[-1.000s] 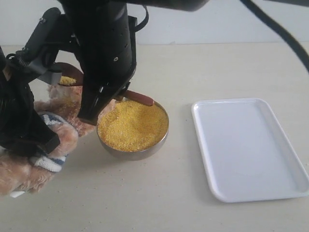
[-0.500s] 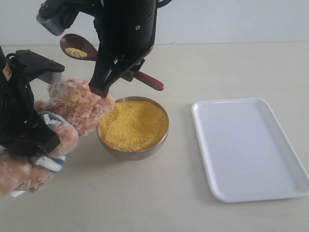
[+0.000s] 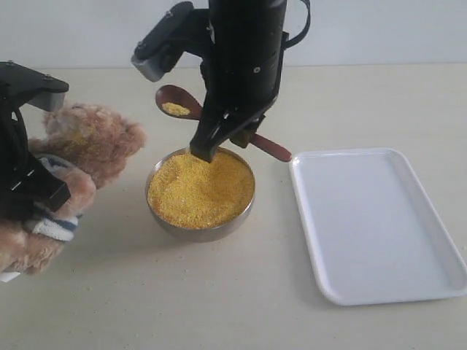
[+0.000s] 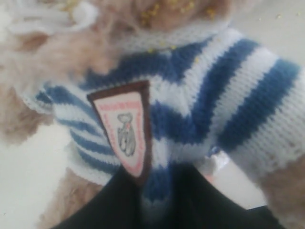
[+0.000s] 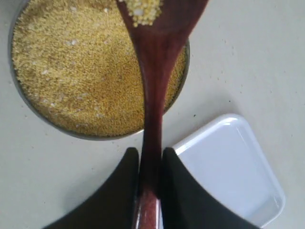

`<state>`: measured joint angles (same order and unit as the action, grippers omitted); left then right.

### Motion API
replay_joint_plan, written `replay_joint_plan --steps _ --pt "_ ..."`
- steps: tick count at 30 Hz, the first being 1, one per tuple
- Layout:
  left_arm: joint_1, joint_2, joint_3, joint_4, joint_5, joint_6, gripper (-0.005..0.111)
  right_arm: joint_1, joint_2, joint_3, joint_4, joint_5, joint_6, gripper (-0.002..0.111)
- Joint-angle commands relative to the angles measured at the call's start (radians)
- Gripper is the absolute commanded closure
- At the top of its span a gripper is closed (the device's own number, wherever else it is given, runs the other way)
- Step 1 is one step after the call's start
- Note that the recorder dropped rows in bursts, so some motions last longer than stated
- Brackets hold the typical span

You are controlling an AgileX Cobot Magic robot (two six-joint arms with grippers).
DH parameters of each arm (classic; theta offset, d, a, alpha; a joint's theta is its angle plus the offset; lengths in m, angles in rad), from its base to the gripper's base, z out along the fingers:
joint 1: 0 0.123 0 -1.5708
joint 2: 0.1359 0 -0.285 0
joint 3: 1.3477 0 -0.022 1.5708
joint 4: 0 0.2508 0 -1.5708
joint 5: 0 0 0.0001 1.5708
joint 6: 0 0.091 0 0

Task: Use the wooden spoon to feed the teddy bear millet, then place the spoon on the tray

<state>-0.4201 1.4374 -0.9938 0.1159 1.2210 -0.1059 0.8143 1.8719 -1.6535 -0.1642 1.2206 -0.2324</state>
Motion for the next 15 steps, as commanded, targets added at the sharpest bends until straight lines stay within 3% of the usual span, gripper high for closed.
replay_joint_plan --steps 1,15 --pt "0.011 -0.011 -0.007 0.012 -0.01 -0.006 0.103 -0.016 -0.012 0.058 -0.004 0.001 -0.002 0.109" --pt "0.027 -0.011 -0.007 0.005 -0.013 -0.006 0.103 0.008 0.065 0.169 -0.166 0.001 0.1 0.109"
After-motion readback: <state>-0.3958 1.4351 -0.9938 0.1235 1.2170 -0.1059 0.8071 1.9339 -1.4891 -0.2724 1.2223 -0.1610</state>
